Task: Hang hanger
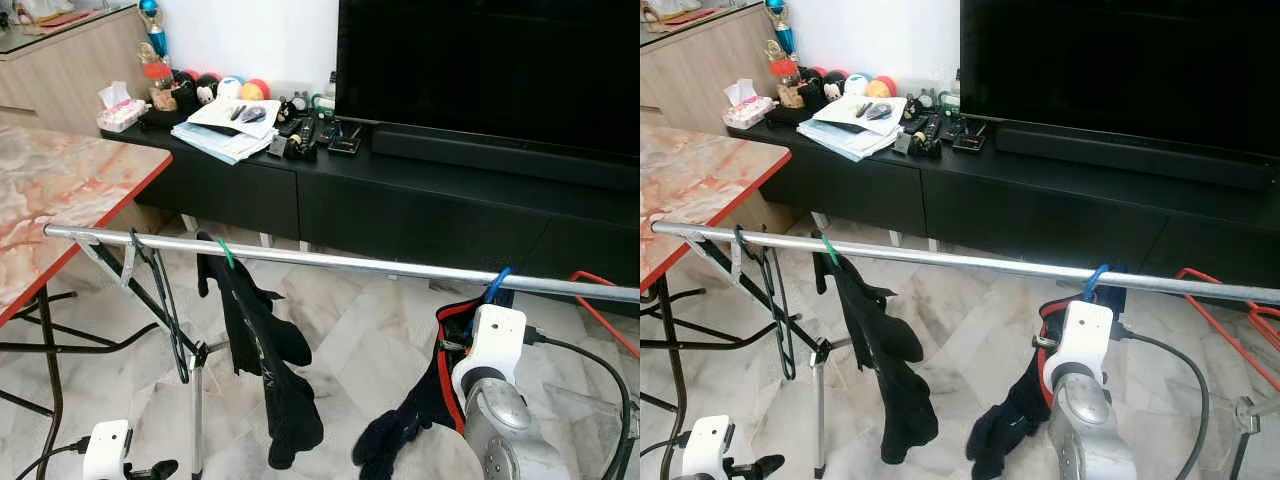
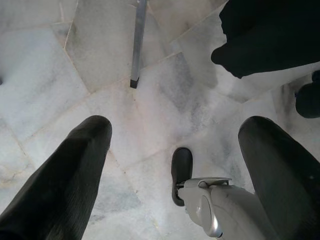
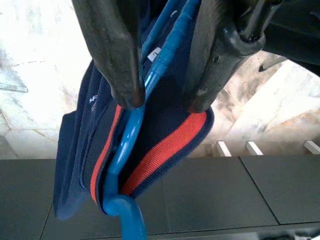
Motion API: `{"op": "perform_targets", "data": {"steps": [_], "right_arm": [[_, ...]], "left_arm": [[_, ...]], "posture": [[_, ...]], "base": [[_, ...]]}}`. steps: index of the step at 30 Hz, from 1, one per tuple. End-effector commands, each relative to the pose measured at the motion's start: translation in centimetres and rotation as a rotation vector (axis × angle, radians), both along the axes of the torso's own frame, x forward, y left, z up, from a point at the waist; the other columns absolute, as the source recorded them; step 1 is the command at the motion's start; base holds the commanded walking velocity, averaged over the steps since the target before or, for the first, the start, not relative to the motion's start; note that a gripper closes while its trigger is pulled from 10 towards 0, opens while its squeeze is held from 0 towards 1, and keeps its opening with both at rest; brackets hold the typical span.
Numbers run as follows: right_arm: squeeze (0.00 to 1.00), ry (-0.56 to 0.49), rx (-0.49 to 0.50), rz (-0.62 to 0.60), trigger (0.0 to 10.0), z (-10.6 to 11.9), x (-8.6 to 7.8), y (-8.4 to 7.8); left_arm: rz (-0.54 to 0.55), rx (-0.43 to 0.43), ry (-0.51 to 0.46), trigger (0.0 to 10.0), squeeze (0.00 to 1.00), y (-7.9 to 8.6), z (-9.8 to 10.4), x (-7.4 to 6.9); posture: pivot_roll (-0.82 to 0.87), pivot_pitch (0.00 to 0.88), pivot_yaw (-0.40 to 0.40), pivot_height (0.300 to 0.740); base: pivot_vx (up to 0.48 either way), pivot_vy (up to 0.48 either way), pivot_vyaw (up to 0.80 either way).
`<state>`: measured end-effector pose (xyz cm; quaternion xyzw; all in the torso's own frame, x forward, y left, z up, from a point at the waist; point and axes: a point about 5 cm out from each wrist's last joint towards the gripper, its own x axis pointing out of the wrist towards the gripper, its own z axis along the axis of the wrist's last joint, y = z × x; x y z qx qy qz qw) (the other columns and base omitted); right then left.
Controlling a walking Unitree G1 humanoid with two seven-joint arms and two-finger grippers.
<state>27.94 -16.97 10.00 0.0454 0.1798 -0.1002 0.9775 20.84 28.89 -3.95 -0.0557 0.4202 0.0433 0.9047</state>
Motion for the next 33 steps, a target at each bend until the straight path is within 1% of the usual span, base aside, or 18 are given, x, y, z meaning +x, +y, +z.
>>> {"op": "perform_targets", "data": {"steps": [1, 5, 6, 7, 8, 12, 13, 14, 21, 22, 24, 26, 31, 33], "right_arm": [[0.0, 0.025, -0.007, -0.032, 10.0, -0.5, 0.0, -0.3], [0.0, 0.027, 0.008, -0.077, 10.0, -0.6, 0.4, -0.7], [0.71, 0.036, 0.026, -0.073, 10.0, -0.8, 0.5, -0.7], [0.71, 0.036, 0.026, -0.073, 10.0, -0.8, 0.5, -0.7], [1.0, 0.038, 0.035, -0.068, 10.0, -0.8, 0.6, -0.6], [1.0, 0.033, 0.036, -0.052, 10.0, -0.6, 1.1, -0.4], [0.25, 0.031, 0.034, -0.049, 10.0, -0.5, 1.3, -0.3], [0.0, 0.028, 0.036, -0.043, 10.0, -0.5, 1.5, -0.2], [0.0, 0.034, 0.062, -0.047, 10.0, -0.5, 2.1, 0.1], [1.0, 0.044, 0.059, -0.053, 10.0, -0.6, 2.2, 0.1], [1.0, 0.055, 0.054, -0.056, 10.0, -0.8, 2.2, 0.0], [0.0, 0.08, 0.034, -0.075, 10.0, -1.4, 2.3, -0.1], [0.0, 0.092, 0.025, -0.097, 10.0, -1.7, 2.2, -0.4], [0.0, 0.105, 0.0, -0.13, 10.0, -2.1, 2.0, -0.8]], "left_arm": [[-0.002, 0.003, 0.026, 10.0, 0.0, 0.5, -0.1, -0.4], [-0.001, 0.003, 0.027, 10.0, 0.0, 0.5, -0.1, -0.5], [-0.003, 0.004, 0.028, 10.0, 0.0, 0.5, -0.1, -0.5], [-0.003, 0.004, 0.028, 10.0, 0.0, 0.5, -0.1, -0.5], [-0.003, 0.004, 0.029, 10.0, 0.0, 0.5, -0.1, -0.5], [-0.004, 0.003, 0.028, 10.0, 0.0, 0.5, -0.1, -0.5], [-0.004, 0.004, 0.028, 10.0, 0.0, 0.5, 0.0, -0.5], [-0.003, 0.004, 0.028, 10.0, 0.0, 0.5, 0.0, -0.5], [-0.006, 0.003, 0.028, 10.0, 0.0, 0.5, -0.1, -0.5], [-0.005, 0.002, 0.028, 10.0, 0.0, 0.5, -0.1, -0.5], [-0.005, 0.002, 0.028, 10.0, 0.0, 0.5, -0.1, -0.5], [-0.003, 0.0, 0.027, 10.0, 0.0, 0.5, -0.1, -0.5], [-0.003, -0.001, 0.027, 10.0, 0.0, 0.4, -0.1, -0.5], [-0.003, -0.001, 0.027, 10.0, 0.0, 0.4, -0.1, -0.5]], "posture": [[0.04, 0.094, 0.055, 0.74], [0.04, 0.096, 0.057, 0.74], [0.04, 0.097, 0.058, 0.74], [0.04, 0.097, 0.058, 0.74], [0.04, 0.098, 0.058, 0.74], [0.04, 0.1, 0.06, 0.74], [0.04, 0.1, 0.06, 0.74], [0.04, 0.1, 0.062, 0.74], [0.04, 0.102, 0.063, 0.74], [0.04, 0.102, 0.063, 0.74], [0.04, 0.102, 0.062, 0.74], [0.05, 0.102, 0.061, 0.74], [0.05, 0.103, 0.06, 0.74], [0.05, 0.104, 0.061, 0.74]], "base": [[0.0, 0.0, 0.0], [0.0, 0.0, 0.0], [0.0, 0.0, 0.0], [0.0, 0.0, 0.0], [0.0, 0.0, 0.0], [0.0, 0.0, 0.0], [0.0, 0.0, 0.0], [0.0, 0.0, 0.0], [0.0, 0.0, 0.0], [0.0, 0.0, 0.0], [0.0, 0.0, 0.0], [0.0, 0.0, 0.0], [0.0, 0.0, 0.0], [0.0, 0.0, 0.0]]}}
